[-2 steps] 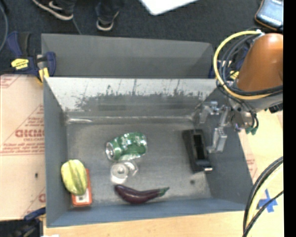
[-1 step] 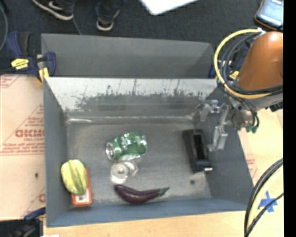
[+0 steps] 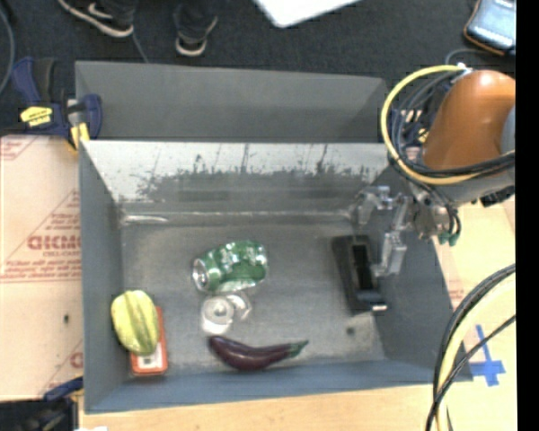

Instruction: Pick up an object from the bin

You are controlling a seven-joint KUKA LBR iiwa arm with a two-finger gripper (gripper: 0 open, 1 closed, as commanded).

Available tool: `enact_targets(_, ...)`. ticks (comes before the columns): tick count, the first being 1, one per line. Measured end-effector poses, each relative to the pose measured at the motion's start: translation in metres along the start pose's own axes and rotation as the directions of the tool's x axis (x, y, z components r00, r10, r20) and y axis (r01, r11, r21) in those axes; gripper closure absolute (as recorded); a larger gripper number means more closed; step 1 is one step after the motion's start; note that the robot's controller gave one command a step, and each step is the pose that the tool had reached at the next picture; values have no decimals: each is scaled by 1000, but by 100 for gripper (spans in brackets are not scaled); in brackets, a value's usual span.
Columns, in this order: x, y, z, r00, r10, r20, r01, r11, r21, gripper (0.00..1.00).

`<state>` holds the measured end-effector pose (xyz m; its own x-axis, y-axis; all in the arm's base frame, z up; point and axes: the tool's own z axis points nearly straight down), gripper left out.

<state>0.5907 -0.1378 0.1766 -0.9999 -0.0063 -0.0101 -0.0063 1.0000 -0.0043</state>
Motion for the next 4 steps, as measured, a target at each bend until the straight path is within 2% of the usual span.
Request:
enact_targets(1, -8, -9, 62, 999, -44, 0, 44, 999, 0, 0)
enact_targets(2, -1, -8, 99, 1000, -17, 15, 17, 1000, 4, 100)
enact_targets(3, -1, -8, 99, 1000, -18, 15, 17, 1000, 4, 100)
enact_targets(4, 5, -6, 57, 1000, -18, 3, 18, 1000, 1, 100)
